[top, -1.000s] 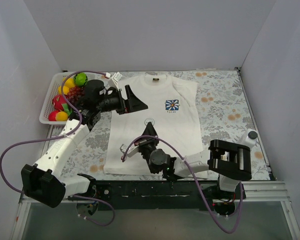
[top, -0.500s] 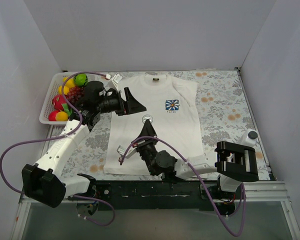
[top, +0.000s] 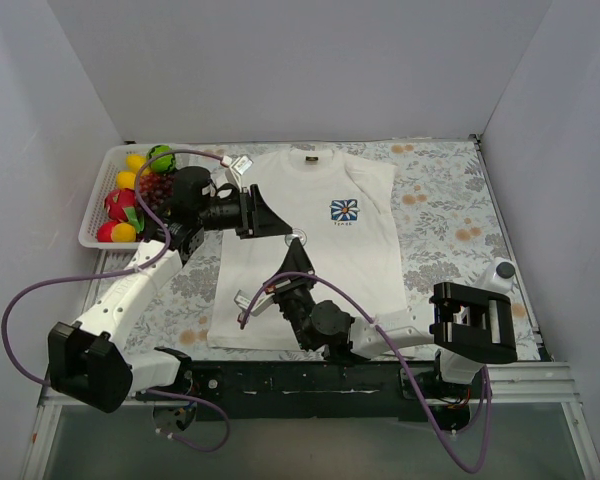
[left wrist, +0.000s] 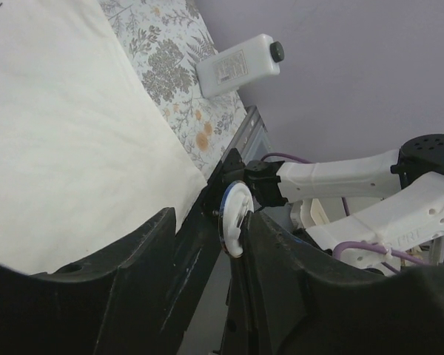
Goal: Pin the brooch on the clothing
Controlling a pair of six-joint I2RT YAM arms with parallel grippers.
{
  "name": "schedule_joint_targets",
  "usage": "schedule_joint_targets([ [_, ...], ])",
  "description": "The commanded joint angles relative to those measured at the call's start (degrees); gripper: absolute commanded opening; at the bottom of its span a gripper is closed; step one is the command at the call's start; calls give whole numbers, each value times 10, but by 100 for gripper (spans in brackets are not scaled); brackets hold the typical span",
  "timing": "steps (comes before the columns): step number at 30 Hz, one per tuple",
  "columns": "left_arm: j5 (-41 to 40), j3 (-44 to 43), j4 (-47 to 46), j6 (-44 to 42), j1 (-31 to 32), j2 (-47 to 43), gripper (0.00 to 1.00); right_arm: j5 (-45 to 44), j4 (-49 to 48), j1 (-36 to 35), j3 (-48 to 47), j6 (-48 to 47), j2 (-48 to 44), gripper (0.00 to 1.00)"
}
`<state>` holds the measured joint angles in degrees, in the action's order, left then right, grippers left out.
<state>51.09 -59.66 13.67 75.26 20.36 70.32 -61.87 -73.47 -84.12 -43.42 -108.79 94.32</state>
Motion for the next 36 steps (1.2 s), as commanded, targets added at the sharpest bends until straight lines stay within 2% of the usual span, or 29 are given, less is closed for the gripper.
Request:
schedule_joint_targets([
  [1,47,14,-2,-3,-3,-3,45,-21,-347,0,-28,-5,-3,1],
  [9,51,27,-2,-8,-3,-12,42,-28,-347,1,-28,-7,-2,1],
  [20,45,49,-53,17,-3,-9,32,-25,-348,1,-40,-15,11,1],
  [23,53,52,-71,25,-3,-7,24,-30,-347,1,-40,-12,16,1],
  [27,52,51,-76,31,-3,-5,0,-30,-347,1,-46,-15,17,1],
  [36,8,53,-57,9,-3,-17,0,-54,-347,1,-60,-12,0,4],
])
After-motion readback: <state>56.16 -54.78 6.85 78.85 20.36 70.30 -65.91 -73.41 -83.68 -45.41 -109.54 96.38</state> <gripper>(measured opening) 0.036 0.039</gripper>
